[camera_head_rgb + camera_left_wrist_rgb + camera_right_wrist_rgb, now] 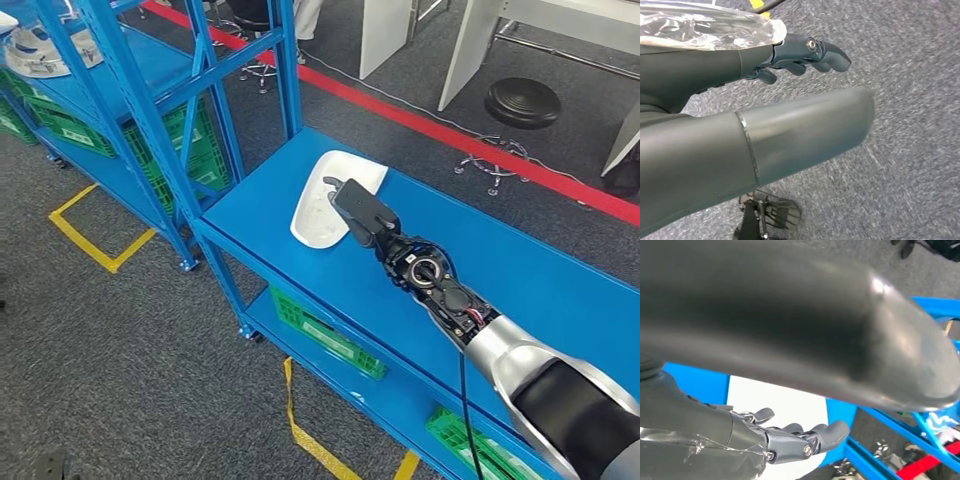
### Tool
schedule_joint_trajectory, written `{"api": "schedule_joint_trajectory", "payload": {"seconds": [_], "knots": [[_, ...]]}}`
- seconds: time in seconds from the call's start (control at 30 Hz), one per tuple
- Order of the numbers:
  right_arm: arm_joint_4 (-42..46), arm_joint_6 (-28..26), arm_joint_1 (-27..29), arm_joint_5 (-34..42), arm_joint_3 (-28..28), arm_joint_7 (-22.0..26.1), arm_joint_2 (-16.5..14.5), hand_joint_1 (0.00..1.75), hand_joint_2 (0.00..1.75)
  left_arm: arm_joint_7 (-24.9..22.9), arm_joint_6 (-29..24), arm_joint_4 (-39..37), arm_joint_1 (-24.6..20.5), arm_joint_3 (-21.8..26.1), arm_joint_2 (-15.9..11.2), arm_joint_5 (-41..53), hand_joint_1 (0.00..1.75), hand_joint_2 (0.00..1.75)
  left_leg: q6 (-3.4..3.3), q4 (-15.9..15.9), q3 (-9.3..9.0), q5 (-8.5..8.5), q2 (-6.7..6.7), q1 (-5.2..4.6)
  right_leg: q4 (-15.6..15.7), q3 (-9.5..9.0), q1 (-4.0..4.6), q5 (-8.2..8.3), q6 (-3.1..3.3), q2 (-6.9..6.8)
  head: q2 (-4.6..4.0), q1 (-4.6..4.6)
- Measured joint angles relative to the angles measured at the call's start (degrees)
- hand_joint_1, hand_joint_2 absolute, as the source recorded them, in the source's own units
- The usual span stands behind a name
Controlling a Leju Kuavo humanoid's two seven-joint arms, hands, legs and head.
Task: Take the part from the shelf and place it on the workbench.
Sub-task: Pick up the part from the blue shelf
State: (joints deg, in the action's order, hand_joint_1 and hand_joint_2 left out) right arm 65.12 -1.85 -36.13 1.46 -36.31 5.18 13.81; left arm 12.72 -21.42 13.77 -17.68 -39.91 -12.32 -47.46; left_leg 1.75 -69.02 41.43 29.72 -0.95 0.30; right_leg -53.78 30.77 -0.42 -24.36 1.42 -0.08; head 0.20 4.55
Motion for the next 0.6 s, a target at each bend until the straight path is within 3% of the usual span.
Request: {"api": "schedule_joint_trajectory", "payload": {"seconds": [0.03,0.07,0.1,0.17,0.23,0.27,0.4,0.53,0.6], "knots": [[-0.2,0.0,0.0,-0.1,-0.1,-0.1,0.0,0.00,0.00,0.0,0.0,0.0,0.2,0.0,0.0,0.0,0.00,0.00,0.25,-2.4,1.30,0.48,0.13,0.23,0.0,0.03,-0.01,-0.02,0.00,-0.21,0.00,-0.02],[-0.3,0.1,0.0,-0.1,-0.1,-0.2,0.0,0.00,0.00,0.0,0.0,0.0,0.3,0.0,0.0,0.0,0.00,0.00,0.45,-2.6,1.50,-0.10,0.24,0.47,0.0,0.03,-0.04,-0.06,-0.04,-0.36,0.00,-0.08],[-0.5,0.1,0.0,-0.2,-0.2,-0.3,0.0,0.00,0.00,0.0,0.0,0.0,0.3,0.0,0.0,-0.1,0.00,0.00,0.61,-0.3,0.39,-1.69,0.39,0.70,0.0,-0.03,-0.09,-0.13,-0.13,-0.48,0.00,-0.12],[-0.7,0.1,-0.1,-0.3,-0.3,-0.5,0.0,0.00,0.00,0.0,0.0,0.0,0.2,0.0,0.0,-0.1,0.00,0.00,0.81,8.3,-3.97,-5.40,0.88,1.01,-0.2,-0.15,-0.07,-0.42,-0.58,-0.68,0.00,-0.21],[-0.9,0.0,-0.4,-0.5,-0.3,-0.8,0.1,0.00,0.00,0.0,0.0,0.0,0.2,0.0,-0.1,-0.2,0.00,0.00,0.33,13.8,-6.77,-6.92,1.11,0.96,-0.5,-0.11,0.16,-0.78,-1.21,-0.81,0.00,-0.14],[-1.0,0.0,-0.5,-0.6,-0.3,-1.0,0.2,0.00,0.00,0.0,0.0,0.0,0.2,0.0,0.0,-0.2,0.00,0.00,0.03,14.5,-7.15,-6.88,1.11,0.89,-0.6,-0.06,0.28,-1.07,-1.26,-0.82,0.00,-0.03],[-1.6,-0.1,-0.8,-0.4,-0.6,-2.1,0.4,0.00,0.00,0.0,0.0,0.0,0.3,0.0,-0.1,-0.4,0.00,0.00,-0.57,14.7,-7.37,-6.82,0.92,0.61,-0.7,-0.30,0.21,-1.25,0.16,-0.83,0.00,0.34],[-2.5,-0.2,-0.9,1.7,-0.7,-3.5,0.4,0.00,0.00,0.0,-0.1,0.0,0.5,0.0,-0.1,-0.6,0.00,0.00,-1.09,14.6,-7.37,-6.67,0.75,0.40,-0.2,-0.58,0.07,-1.13,-0.19,-0.90,0.00,0.45],[-2.8,-0.5,-0.9,2.6,-0.7,-3.8,0.4,0.00,0.00,0.0,-0.2,0.0,0.5,0.0,-0.1,-0.7,0.00,0.00,-1.23,14.6,-7.37,-6.60,0.75,0.28,-0.1,-0.64,-0.06,-1.09,-0.93,-0.90,0.00,0.46]]}}
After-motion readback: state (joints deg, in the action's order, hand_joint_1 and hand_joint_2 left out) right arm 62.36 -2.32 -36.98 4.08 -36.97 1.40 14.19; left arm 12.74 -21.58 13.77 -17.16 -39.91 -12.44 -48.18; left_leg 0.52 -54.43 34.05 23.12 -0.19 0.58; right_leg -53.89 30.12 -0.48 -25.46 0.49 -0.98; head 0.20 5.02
